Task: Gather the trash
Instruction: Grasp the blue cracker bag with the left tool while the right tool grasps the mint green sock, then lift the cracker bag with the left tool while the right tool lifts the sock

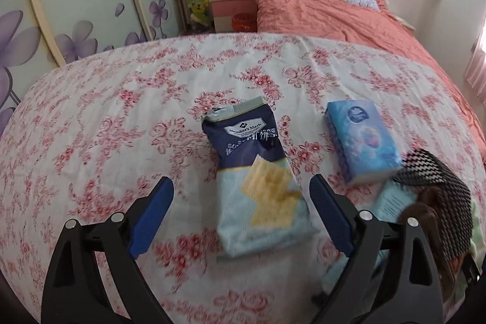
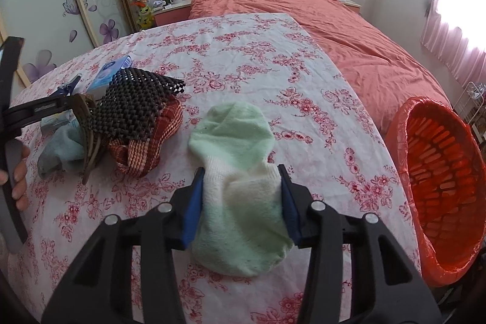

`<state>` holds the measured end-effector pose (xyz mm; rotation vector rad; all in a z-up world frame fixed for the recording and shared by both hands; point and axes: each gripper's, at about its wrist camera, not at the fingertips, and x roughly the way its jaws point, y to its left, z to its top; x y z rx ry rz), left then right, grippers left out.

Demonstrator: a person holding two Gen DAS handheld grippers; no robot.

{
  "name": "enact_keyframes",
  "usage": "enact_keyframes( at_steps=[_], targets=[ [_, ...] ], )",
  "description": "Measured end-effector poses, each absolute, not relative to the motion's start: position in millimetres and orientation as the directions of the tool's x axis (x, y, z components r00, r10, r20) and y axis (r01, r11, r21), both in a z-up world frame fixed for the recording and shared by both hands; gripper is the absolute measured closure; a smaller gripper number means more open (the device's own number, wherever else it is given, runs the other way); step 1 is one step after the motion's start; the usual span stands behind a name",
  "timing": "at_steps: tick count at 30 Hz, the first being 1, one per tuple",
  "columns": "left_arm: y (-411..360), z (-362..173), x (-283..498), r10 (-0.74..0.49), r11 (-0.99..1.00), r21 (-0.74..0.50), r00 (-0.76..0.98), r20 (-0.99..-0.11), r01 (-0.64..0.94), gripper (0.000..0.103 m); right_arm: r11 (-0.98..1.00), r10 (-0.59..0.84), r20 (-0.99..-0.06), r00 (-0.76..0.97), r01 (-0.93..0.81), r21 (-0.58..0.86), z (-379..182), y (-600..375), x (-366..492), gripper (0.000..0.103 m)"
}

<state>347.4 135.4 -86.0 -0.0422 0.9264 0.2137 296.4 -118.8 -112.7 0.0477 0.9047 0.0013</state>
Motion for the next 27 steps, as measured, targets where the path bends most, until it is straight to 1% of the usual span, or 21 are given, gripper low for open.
enact_keyframes(
  at_steps=[2,3,4,6,8,11,15,18,27],
  targets=[
    [137.6,-89.9,351.2,0.165,0.976,0.051,0.570,-0.805,-0.209,0.017,0.999,0.022,-0.786,0.618,0.019,0.043,-112.9,-117.9,296.7,0.057],
    [139.4,-89.7,351.1,0.160,0.976,0.041,0.574,-0.803,-0.215,0.023,0.999,0.022,-0.786,0.618,0.019,0.043,-112.9,-117.9,296.7,0.057],
    [142.5,-88.8,350.5,0.153,0.975,0.028,0.577,-0.802,-0.220,0.027,0.999,0.024,-0.785,0.619,0.019,0.046,-113.1,-118.6,296.4,0.057],
    [148.0,-86.9,346.6,0.143,0.975,0.012,0.579,-0.803,-0.223,0.041,0.999,0.028,-0.785,0.619,0.020,0.051,-113.0,-119.8,296.4,0.058],
    [150.3,-85.3,342.5,0.136,0.978,0.013,0.583,-0.801,-0.210,0.048,0.998,0.029,-0.783,0.621,0.025,0.056,-112.7,-121.5,297.0,0.061],
    [154.9,-85.2,328.7,0.119,0.983,0.012,0.588,-0.800,-0.182,0.048,0.997,0.031,-0.781,0.623,0.034,0.067,-112.6,-124.2,296.5,0.064],
    [161.0,-85.2,301.6,0.077,0.991,-0.006,0.596,-0.799,-0.136,0.048,0.997,0.027,-0.782,0.623,0.035,0.063,-112.2,-124.7,296.8,0.064],
    [161.9,-86.8,288.9,0.085,0.992,0.010,0.600,-0.795,-0.127,0.048,0.998,0.020,-0.784,0.621,0.034,0.052,-112.2,-123.5,297.6,0.063],
    [158.0,-86.8,299.6,0.112,0.987,0.014,0.610,-0.784,-0.163,0.046,0.998,0.016,-0.785,0.620,0.033,0.046,-112.7,-122.4,297.9,0.062]
  ],
)
